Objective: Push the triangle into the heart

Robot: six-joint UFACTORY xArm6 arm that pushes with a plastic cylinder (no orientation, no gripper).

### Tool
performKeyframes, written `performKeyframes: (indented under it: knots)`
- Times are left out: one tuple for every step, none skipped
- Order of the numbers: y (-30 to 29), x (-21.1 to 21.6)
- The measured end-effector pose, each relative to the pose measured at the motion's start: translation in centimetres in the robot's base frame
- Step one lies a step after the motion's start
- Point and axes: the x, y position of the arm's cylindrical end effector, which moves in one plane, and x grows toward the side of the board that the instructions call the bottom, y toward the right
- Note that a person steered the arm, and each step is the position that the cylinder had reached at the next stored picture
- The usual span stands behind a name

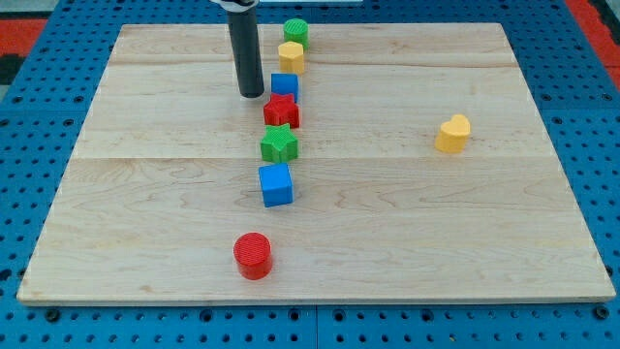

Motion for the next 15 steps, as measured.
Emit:
performKeyframes:
  knots:
    - [-1.0, -0.7]
    - [-1.6, -1.4]
    - [-2.0, -2.1]
    - [-3.2, -2.0]
    - [-6.3, -1.1]
    - [-6.9, -1.1]
    - [-6.6, -1.1]
    - [-4.9, -1.1]
    - [-5.0, 1.7]
    - [-2.9, 2.5]
    - [-1.8, -1.0]
    - [5.8, -1.8]
    - [14.8, 0.3]
    - [19.5, 2.5]
    - [19.8, 6.1]
